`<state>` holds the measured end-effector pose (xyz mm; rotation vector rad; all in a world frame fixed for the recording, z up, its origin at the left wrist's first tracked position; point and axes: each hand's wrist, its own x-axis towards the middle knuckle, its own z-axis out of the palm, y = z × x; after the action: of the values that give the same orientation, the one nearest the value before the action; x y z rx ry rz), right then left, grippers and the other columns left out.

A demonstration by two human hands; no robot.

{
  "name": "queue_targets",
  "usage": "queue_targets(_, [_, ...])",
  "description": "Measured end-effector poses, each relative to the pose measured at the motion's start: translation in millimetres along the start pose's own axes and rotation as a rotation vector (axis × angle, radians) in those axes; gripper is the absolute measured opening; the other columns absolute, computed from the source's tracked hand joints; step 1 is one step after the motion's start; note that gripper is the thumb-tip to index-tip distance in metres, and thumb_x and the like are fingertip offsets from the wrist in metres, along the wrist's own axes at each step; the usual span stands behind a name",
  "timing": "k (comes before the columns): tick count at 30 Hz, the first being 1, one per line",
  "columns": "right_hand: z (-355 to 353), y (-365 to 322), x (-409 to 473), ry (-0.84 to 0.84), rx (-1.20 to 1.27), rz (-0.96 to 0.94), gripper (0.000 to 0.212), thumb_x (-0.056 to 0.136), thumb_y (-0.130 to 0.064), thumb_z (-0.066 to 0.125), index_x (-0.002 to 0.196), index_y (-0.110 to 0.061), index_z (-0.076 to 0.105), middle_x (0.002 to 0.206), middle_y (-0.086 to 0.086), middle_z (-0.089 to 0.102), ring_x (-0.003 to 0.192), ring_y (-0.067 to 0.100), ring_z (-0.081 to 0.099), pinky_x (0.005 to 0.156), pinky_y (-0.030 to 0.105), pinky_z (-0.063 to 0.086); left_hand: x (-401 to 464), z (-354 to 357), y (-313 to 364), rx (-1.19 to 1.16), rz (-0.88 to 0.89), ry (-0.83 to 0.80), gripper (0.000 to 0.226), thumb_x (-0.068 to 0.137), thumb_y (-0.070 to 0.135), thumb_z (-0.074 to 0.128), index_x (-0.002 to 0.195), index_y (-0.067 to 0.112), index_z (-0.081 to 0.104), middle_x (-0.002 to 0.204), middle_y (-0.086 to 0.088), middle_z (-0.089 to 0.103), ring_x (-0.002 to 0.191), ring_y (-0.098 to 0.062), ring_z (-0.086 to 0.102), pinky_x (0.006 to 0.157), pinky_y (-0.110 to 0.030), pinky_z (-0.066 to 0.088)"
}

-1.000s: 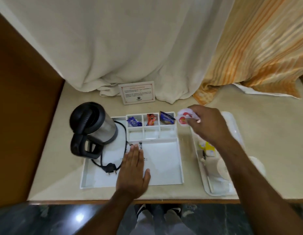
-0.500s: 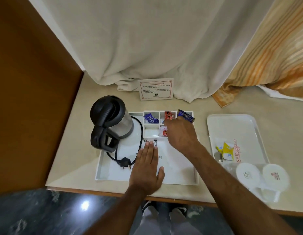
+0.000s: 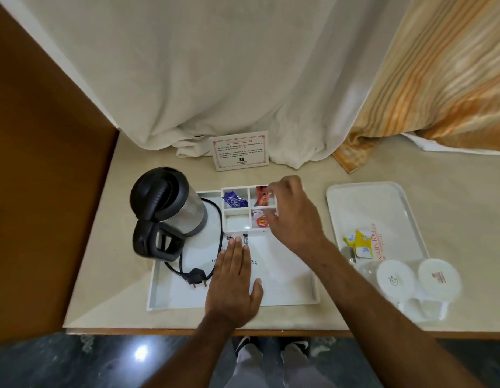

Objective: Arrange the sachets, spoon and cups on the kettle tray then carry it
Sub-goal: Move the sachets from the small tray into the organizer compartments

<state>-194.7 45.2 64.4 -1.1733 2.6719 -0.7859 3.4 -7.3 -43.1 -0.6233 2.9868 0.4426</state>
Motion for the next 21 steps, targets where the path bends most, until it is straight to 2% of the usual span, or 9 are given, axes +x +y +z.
queue_targets(2, [-25, 22, -10, 0.181, 0.088, 0.070, 0.035, 0.078, -0.022, 0.071, 0.109, -0.023, 0.053, 0.113, 0.003, 0.050, 0.083, 0.023, 0.061, 0.066, 0.036, 0.052, 0, 4, -2, -0.011, 0.027, 0.022, 0.083, 0.090, 0.044, 0.044, 0.155, 0.002, 0.012, 0.164, -0.018, 0.010, 0.153, -0.029, 0.002, 0.122, -0.047, 0.010])
queue_targets(4, [-53, 54, -19, 0.216, 0.002, 0.177, 0.029, 0.081, -0.020, 0.066, 0.108, -0.023, 0.057, 0.110, 0.004, 0.055, 0.087, 0.026, 0.061, 0.069, 0.038, 0.052, 0, 6, -4, -0.008, 0.042, 0.032, 0.083, 0.090, 0.043, 0.045, 0.155, 0.002, 0.012, 0.164, -0.019, 0.010, 0.152, -0.030, 0.003, 0.122, -0.047, 0.009])
queue_targets(5, [-66, 74, -21, 0.139, -0.089, 0.246, 0.030, 0.081, -0.019, 0.064, 0.110, -0.023, 0.058, 0.109, 0.004, 0.058, 0.094, 0.027, 0.061, 0.073, 0.038, 0.051, -1, 7, -4, 0.001, 0.041, 0.026, 0.084, 0.090, 0.044, 0.044, 0.155, 0.002, 0.011, 0.164, -0.018, 0.008, 0.153, -0.030, 0.002, 0.122, -0.047, 0.008])
queue_targets(7, [-87, 111, -21, -0.194, -0.287, 0.362, 0.041, 0.078, -0.017, 0.064, 0.117, -0.027, 0.057, 0.115, 0.003, 0.060, 0.107, 0.026, 0.057, 0.081, 0.036, 0.049, 3, 8, -3, 0.031, 0.025, 0.011, 0.084, 0.091, 0.046, 0.041, 0.155, 0.004, 0.008, 0.165, -0.018, 0.005, 0.153, -0.029, -0.001, 0.121, -0.046, 0.007])
queue_targets(8, [-91, 124, -21, -0.375, -0.361, 0.388, 0.047, 0.076, -0.017, 0.065, 0.120, -0.029, 0.057, 0.119, 0.001, 0.060, 0.111, 0.025, 0.055, 0.083, 0.035, 0.048, 1, 7, -4, 0.043, 0.014, -0.003, 0.083, 0.091, 0.047, 0.039, 0.155, 0.004, 0.007, 0.165, -0.017, 0.004, 0.153, -0.028, -0.002, 0.121, -0.045, 0.007])
queue_targets(10, [-98, 146, -26, -0.588, -0.426, 0.381, 0.054, 0.071, -0.019, 0.070, 0.121, -0.032, 0.056, 0.120, -0.001, 0.058, 0.112, 0.023, 0.054, 0.082, 0.032, 0.046, 5, 5, 2, 0.049, 0.012, -0.009, 0.083, 0.092, 0.049, 0.037, 0.155, 0.005, 0.006, 0.165, -0.017, 0.004, 0.153, -0.028, -0.003, 0.121, -0.044, 0.007])
queue_targets(16, [-61, 155, -39, -0.686, -0.345, 0.255, 0.054, 0.056, -0.019, 0.074, 0.104, -0.033, 0.053, 0.101, -0.007, 0.056, 0.090, 0.018, 0.059, 0.064, 0.028, 0.041, -2, 4, -2, 0.046, 0.008, -0.016, 0.083, 0.091, 0.048, 0.038, 0.155, 0.004, 0.007, 0.164, -0.018, 0.006, 0.152, -0.029, 0.000, 0.120, -0.044, 0.008])
queue_targets(19, [-54, 152, -35, -0.721, -0.322, 0.224, 0.040, 0.062, -0.016, 0.072, 0.097, -0.032, 0.061, 0.090, -0.010, 0.053, 0.089, 0.017, 0.061, 0.062, 0.025, 0.038, -5, 5, -4, 0.051, 0.002, -0.025, 0.083, 0.092, 0.048, 0.037, 0.155, 0.005, 0.005, 0.165, -0.017, 0.004, 0.153, -0.028, -0.002, 0.120, -0.044, 0.007])
queue_targets(21, [-55, 151, -31, -0.721, -0.354, 0.213, 0.030, 0.069, -0.017, 0.070, 0.098, -0.024, 0.067, 0.091, -0.008, 0.058, 0.086, 0.016, 0.061, 0.066, 0.024, 0.040, -2, 7, -4, 0.042, -0.006, -0.007, 0.084, 0.091, 0.049, 0.037, 0.155, 0.006, 0.003, 0.165, -0.016, 0.003, 0.153, -0.027, -0.003, 0.120, -0.043, 0.008])
